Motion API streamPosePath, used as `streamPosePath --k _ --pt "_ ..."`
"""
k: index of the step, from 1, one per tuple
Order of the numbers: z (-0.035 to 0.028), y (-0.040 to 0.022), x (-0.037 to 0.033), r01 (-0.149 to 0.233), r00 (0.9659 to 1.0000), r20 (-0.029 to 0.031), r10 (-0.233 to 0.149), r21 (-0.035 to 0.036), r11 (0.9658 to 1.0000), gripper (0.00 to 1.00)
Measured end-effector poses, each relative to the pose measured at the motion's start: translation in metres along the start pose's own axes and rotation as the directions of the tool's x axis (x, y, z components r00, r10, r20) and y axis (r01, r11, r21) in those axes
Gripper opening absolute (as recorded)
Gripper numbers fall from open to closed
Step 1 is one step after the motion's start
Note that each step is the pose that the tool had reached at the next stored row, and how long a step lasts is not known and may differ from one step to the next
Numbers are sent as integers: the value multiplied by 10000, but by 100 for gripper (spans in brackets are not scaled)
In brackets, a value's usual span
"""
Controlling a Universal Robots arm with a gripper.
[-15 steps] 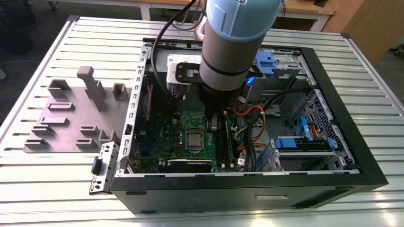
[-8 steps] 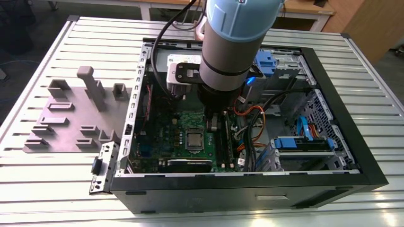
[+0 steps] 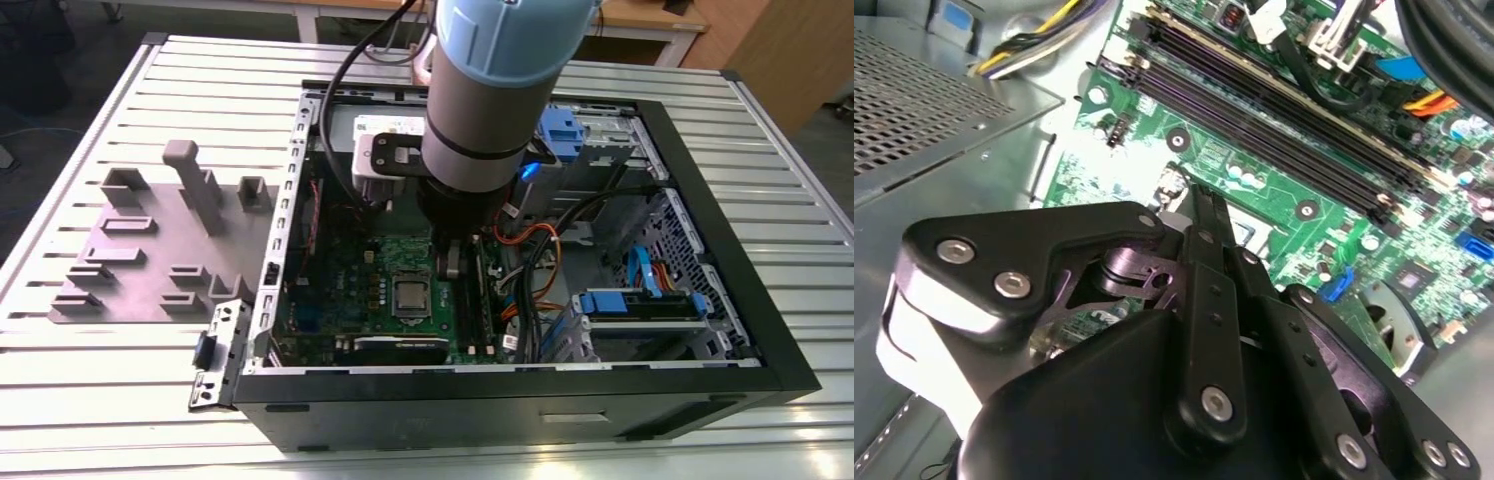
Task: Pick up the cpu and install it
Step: 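Install the first cpu locking lever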
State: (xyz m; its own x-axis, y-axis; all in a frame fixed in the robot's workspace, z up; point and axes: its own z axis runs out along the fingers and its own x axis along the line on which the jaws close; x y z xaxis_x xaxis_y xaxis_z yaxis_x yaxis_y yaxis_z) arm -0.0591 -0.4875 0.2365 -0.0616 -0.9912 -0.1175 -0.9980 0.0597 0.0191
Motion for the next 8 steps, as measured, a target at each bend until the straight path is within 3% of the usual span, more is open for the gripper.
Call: streamPosePath --k 2,3,6,8 --pt "0 0 0 -2 9997 -226 3 14 10000 11" --pt "0 0 0 -2 9996 -300 3 18 10000 11" --pt "2 -1 1 -3 9991 -425 4 27 10000 11" --pt "1 -1 2 -4 9989 -474 5 29 10000 11"
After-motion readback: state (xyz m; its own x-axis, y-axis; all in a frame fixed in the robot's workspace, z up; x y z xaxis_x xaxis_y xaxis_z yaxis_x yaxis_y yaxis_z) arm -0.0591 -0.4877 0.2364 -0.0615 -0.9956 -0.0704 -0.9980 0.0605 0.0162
